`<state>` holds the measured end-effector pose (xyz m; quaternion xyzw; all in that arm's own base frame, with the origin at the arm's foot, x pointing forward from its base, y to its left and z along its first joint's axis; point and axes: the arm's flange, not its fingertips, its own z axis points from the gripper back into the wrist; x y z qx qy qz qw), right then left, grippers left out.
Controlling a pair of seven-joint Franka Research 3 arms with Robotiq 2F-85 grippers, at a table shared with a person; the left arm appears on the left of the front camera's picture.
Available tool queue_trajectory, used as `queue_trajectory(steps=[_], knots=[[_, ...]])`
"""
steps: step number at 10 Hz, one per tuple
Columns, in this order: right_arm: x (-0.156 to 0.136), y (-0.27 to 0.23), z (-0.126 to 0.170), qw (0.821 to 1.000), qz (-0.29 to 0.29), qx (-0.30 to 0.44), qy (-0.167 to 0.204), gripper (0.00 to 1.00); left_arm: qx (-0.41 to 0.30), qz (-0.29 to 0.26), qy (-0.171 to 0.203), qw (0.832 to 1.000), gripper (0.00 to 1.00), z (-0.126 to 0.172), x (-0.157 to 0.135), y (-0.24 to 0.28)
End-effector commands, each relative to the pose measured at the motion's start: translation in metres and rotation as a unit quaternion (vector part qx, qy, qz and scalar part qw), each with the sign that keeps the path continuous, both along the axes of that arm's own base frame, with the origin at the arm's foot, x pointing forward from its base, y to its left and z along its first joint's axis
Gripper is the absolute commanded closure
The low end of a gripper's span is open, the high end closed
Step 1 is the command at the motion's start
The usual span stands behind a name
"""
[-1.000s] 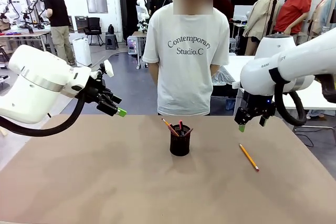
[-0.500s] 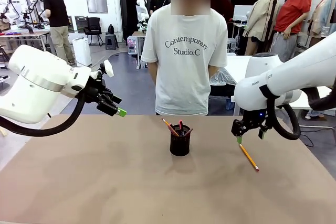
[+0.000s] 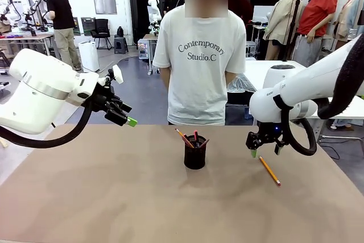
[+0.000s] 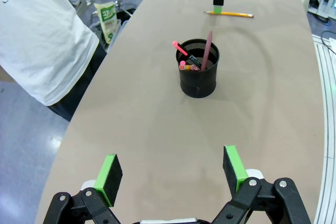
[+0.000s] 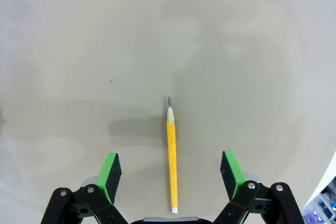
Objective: Place the pens into the pen holder.
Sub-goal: Pick up a writing instrument from the table and place it into the Pen holder.
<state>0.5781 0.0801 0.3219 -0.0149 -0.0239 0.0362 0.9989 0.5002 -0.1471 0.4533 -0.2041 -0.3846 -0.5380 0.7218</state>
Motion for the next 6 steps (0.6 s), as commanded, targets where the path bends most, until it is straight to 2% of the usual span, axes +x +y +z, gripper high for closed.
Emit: queue_trajectory(steps=[1, 3, 5, 6], knots=[[0.009, 0.002, -0.005, 1.0, -0.018, 0.01, -0.005, 0.0, 0.001, 0.005, 0.001, 1.0, 0.0, 0.001, -0.001, 0.001], [0.01, 0.003, -0.011, 1.0, -0.022, 0.011, 0.002, 0.0, 0.001, 0.005, 0.001, 1.0, 0.0, 0.001, -0.001, 0.001], [0.007, 0.001, 0.004, 1.0, -0.012, 0.028, -0.007, 0.0, 0.001, 0.005, 0.001, 1.0, 0.0, 0.001, -0.001, 0.001], [0.003, 0.001, -0.013, 1.0, -0.007, 0.006, 0.008, 0.0, 0.001, 0.005, 0.001, 1.0, 0.0, 0.001, -0.001, 0.001]])
